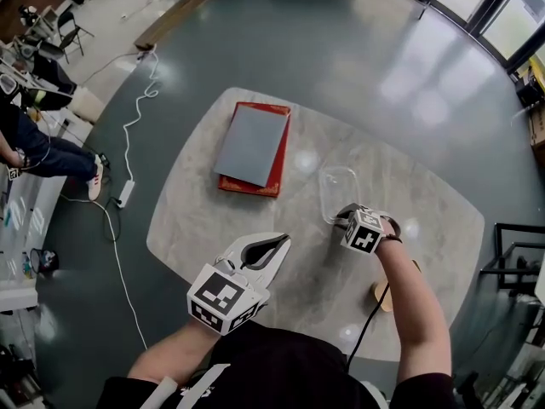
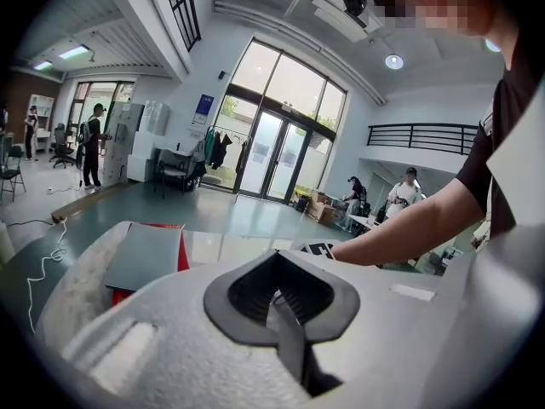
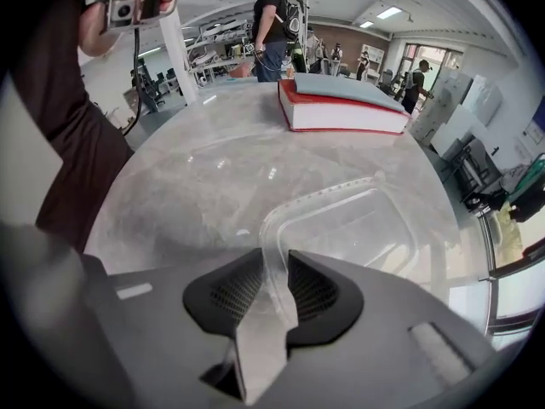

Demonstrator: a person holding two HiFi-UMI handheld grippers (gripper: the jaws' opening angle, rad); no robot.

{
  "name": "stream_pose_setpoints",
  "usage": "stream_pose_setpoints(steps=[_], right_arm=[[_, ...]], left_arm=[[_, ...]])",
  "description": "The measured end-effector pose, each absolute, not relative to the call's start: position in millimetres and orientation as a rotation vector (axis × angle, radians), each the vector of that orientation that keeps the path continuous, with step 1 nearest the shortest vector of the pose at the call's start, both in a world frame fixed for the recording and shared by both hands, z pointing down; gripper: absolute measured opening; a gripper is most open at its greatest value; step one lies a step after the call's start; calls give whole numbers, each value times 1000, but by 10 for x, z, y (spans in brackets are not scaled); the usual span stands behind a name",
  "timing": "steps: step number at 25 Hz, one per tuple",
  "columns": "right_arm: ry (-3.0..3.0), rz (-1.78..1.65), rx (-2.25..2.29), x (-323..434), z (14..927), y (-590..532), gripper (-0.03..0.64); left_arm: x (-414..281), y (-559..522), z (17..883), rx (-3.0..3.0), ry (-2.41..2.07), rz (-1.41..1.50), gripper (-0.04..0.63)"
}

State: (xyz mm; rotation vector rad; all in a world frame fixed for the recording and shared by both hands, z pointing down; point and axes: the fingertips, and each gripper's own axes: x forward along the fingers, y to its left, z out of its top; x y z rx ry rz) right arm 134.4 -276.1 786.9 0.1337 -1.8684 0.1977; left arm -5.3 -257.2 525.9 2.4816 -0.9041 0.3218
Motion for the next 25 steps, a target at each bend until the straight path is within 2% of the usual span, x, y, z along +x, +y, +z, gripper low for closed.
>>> stream_pose_setpoints(steps=[9, 14, 25], right_arm=[[-1904, 388, 281, 1236, 7819, -2671, 71], [-1899, 376, 314, 1128, 7732, -2473, 66], [-2071, 472, 628, 872, 6814, -2325, 63]], left_arm=[[-243, -2500, 5120, 2488, -929, 279, 3], [-418, -2404, 5019, 2510, -932, 260, 3], [-732, -2151, 4793, 2577, -862, 206, 3]])
